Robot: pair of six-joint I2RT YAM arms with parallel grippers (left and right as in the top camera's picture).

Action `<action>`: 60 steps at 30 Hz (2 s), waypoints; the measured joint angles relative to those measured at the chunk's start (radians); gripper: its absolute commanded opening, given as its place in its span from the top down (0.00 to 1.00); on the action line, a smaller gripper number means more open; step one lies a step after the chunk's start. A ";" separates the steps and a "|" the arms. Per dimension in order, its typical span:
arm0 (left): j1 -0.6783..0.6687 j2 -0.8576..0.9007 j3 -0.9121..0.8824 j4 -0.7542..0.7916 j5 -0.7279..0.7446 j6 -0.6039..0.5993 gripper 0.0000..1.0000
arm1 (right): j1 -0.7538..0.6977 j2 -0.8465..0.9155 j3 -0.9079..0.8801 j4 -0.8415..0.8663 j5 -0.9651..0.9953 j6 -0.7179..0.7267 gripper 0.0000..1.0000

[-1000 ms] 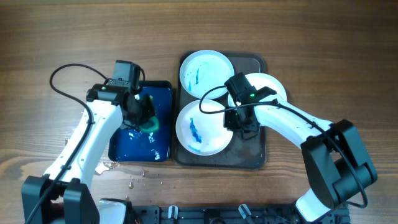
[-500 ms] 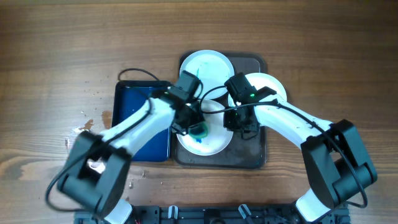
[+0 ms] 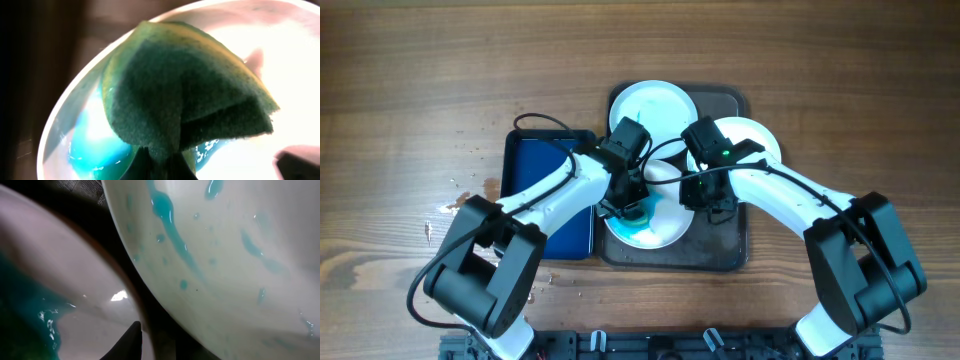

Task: Clean dirty plates on tray and stack at the side
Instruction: 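Scrub the plate held by the right gripper with the left-held sponge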

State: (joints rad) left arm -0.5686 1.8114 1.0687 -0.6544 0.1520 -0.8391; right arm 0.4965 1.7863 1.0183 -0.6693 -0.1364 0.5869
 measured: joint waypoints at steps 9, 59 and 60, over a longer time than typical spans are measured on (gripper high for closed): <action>-0.077 0.016 -0.002 0.101 0.146 0.015 0.96 | -0.008 0.000 0.000 -0.006 0.010 -0.001 0.76; -0.038 0.025 0.063 -0.254 -0.155 -0.013 0.96 | -0.003 0.004 0.000 -0.003 -0.010 -0.005 0.77; -0.034 0.023 0.063 -0.238 -0.155 -0.013 0.96 | -0.003 0.004 0.000 -0.003 -0.009 -0.005 0.77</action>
State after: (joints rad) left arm -0.6022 1.8347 1.1313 -0.8921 -0.0029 -0.8520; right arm 0.4938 1.7901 1.0180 -0.6727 -0.1452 0.5819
